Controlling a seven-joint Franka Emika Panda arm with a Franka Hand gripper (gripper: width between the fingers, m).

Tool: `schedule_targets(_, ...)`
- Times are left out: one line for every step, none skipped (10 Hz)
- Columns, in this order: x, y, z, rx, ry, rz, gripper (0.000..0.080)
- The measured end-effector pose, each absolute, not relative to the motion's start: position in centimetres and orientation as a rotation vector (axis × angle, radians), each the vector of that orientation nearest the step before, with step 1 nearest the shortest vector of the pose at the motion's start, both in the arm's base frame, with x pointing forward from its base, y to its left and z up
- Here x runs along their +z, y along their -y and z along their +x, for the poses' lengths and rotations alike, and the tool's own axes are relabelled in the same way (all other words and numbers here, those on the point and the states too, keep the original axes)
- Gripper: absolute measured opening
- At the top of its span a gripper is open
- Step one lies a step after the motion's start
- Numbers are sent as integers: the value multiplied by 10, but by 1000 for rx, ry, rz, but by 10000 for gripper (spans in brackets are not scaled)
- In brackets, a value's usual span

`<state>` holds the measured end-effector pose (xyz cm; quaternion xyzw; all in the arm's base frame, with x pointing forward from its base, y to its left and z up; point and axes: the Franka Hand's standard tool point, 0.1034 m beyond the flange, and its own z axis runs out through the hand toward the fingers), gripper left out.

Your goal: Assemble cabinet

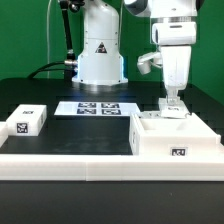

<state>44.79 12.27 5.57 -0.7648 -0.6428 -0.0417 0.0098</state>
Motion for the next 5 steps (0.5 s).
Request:
schedule_targets(56, -123, 449, -134, 2008, -2388, 70)
schedule_targets(57, -122, 450, -135, 2013, -2385, 70)
schedule_targets(57, -121, 451, -137, 2024, -2377, 70)
schedule_targets(56, -121, 450, -135, 2021, -2379, 70)
schedule_targets(56, -121, 450, -135, 2021, -2379, 70)
